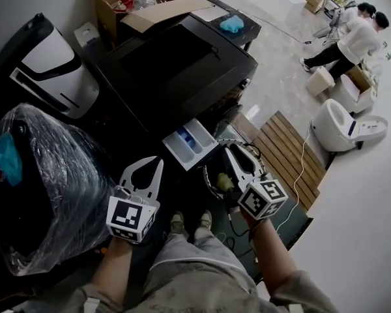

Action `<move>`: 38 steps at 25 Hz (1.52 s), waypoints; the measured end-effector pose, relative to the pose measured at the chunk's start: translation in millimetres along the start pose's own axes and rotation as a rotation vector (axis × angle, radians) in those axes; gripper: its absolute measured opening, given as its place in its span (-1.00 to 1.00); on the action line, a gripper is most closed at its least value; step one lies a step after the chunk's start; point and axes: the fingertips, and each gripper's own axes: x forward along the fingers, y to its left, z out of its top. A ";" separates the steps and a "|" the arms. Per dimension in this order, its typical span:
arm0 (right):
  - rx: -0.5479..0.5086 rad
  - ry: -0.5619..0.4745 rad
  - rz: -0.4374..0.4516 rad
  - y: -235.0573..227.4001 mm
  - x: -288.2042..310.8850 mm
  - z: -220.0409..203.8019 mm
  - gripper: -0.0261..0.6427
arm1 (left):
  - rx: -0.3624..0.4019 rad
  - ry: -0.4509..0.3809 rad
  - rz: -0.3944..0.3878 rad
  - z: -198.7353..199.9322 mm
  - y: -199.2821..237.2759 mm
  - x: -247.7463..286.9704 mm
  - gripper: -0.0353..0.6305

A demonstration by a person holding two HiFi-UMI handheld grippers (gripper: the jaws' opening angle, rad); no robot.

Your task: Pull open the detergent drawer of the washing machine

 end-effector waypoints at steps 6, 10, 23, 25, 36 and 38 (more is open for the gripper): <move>-0.268 -0.061 0.046 58.6 -12.8 61.5 -0.63 | 0.022 -0.051 0.016 36.0 7.2 -13.0 -0.85; -0.343 -0.104 0.063 84.0 -26.9 92.0 -0.70 | -0.033 -0.090 0.010 59.2 9.4 -22.4 -0.85; -0.631 -0.132 0.092 156.1 -71.9 154.8 -0.79 | 0.107 -0.156 0.060 119.0 1.5 -55.2 -0.85; -0.651 -0.146 0.098 163.8 -74.6 158.9 -0.80 | 0.114 -0.167 0.064 125.7 0.5 -61.9 -0.85; -0.680 -0.183 0.119 178.4 -89.8 168.6 -0.82 | 0.119 -0.198 0.069 144.9 -11.4 -80.4 -0.85; -0.680 -0.188 0.124 177.9 -91.2 170.4 -0.82 | 0.139 -0.207 0.076 146.6 -11.4 -80.6 -0.85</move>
